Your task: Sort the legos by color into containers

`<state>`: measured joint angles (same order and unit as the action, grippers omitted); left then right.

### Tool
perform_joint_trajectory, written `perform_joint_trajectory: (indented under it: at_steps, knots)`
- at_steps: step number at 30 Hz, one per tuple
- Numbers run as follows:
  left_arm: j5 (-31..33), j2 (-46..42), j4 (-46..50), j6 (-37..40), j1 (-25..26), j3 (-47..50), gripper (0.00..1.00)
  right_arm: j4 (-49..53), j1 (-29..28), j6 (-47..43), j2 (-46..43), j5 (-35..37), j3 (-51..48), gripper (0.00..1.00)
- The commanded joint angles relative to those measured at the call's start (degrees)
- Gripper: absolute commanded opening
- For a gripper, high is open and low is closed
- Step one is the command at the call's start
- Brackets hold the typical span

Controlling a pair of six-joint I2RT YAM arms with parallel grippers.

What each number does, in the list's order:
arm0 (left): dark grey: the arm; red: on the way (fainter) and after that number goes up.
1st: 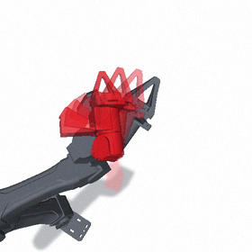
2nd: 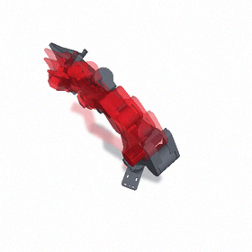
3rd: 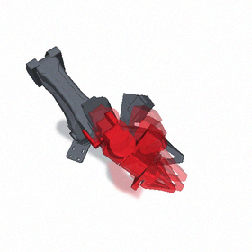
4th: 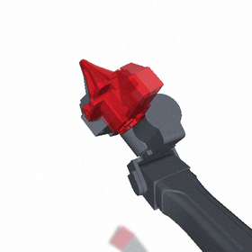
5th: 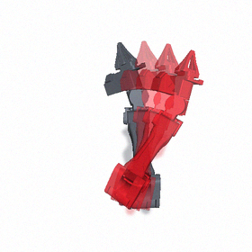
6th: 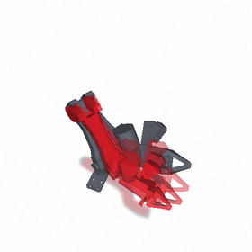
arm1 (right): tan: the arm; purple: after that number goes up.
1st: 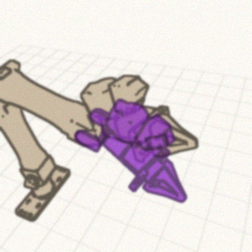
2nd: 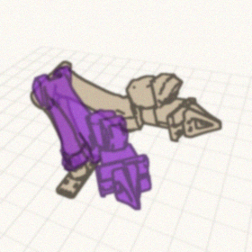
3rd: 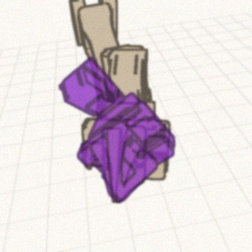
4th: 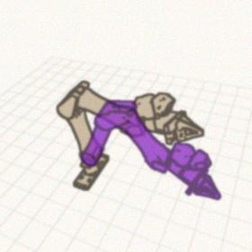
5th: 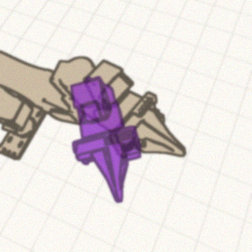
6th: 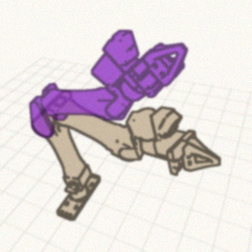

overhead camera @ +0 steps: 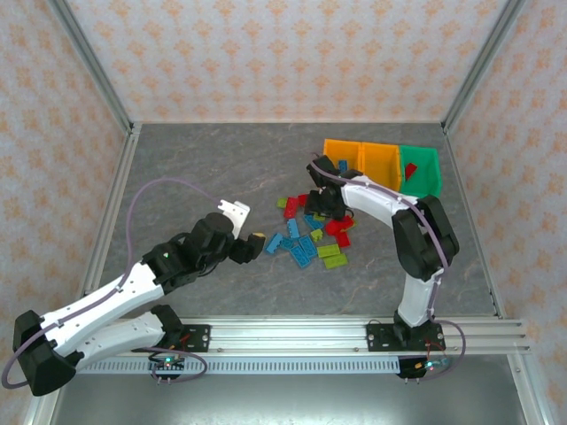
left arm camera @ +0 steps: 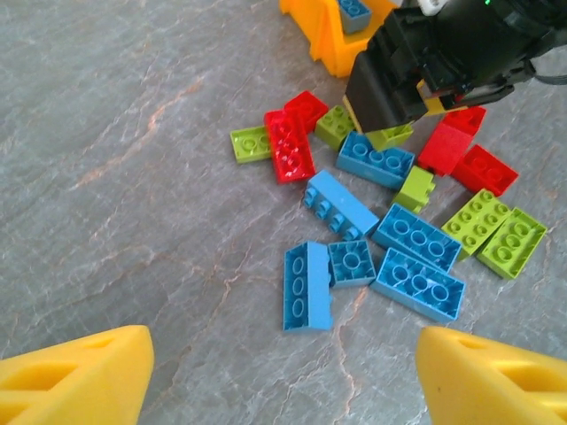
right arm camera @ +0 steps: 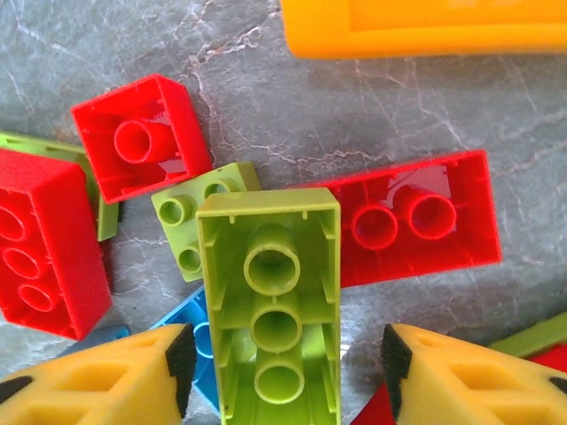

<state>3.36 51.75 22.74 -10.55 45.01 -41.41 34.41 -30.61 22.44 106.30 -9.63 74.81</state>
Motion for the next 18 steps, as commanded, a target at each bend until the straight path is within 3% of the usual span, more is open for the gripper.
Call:
perform_joint_trajectory:
  at_steps: [1, 4, 8, 14, 18]
  knots:
    - [1.7, -0.5, -1.0, 0.5, 0.1, 1.2, 0.82, -0.9, -0.3, -0.6, 0.5, 1.3, 1.2, 0.49]
    - [1.7, -0.2, -0.9, 0.6, 0.1, 1.5, 0.84, -0.8, -0.3, -0.5, 1.0, 1.7, 1.1, 0.45]
    - [1.7, -0.6, -0.9, 0.4, 0.1, 1.9, 0.85, -2.2, -0.2, 0.5, -0.3, 1.3, 0.0, 0.3]
    - [1.7, -1.9, -0.4, -0.1, 0.1, 1.8, 0.86, -5.7, -0.3, 2.5, -8.9, 2.8, -4.6, 0.29]
    - [1.2, -2.8, 0.2, -0.6, 0.1, 1.2, 0.87, -6.3, 0.2, 2.9, -17.6, 12.7, -7.3, 0.29]
